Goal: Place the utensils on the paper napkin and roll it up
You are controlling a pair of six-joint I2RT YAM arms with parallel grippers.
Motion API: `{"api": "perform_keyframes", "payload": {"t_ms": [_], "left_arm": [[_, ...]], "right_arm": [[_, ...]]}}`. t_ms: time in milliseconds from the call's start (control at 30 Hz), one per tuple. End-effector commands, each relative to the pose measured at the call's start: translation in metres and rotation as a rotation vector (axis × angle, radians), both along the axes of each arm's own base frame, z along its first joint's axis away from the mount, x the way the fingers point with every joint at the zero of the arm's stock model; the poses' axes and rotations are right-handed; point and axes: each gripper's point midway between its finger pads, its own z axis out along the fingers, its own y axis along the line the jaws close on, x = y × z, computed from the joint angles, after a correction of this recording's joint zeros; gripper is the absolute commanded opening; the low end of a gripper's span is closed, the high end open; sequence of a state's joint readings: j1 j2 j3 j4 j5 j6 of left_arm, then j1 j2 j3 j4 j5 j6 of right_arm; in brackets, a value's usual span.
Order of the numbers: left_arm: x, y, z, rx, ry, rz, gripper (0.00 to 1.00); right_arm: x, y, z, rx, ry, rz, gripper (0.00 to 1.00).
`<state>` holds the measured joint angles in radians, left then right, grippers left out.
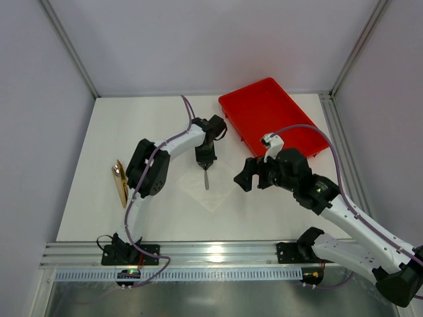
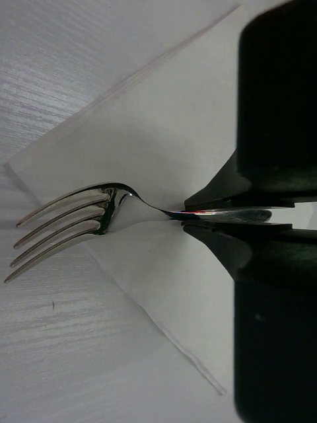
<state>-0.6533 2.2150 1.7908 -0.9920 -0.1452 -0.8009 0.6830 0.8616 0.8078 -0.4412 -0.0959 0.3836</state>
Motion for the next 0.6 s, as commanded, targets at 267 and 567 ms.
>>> {"api": "perform_keyframes", "payload": {"t_ms": [267,567], "left_arm": [[0.006,-0.010,0.030,-0.056,-0.056,-0.018,0.20],[0.010,0.025,0.096,0.017,-0.181,-0.035,0.26]], "right_arm": [[0.003,0.003,0.009,0.039,-0.028,0.001,1.00],[0.001,0.011,0.011,0.060,-0.017,0.031,1.00]]}}
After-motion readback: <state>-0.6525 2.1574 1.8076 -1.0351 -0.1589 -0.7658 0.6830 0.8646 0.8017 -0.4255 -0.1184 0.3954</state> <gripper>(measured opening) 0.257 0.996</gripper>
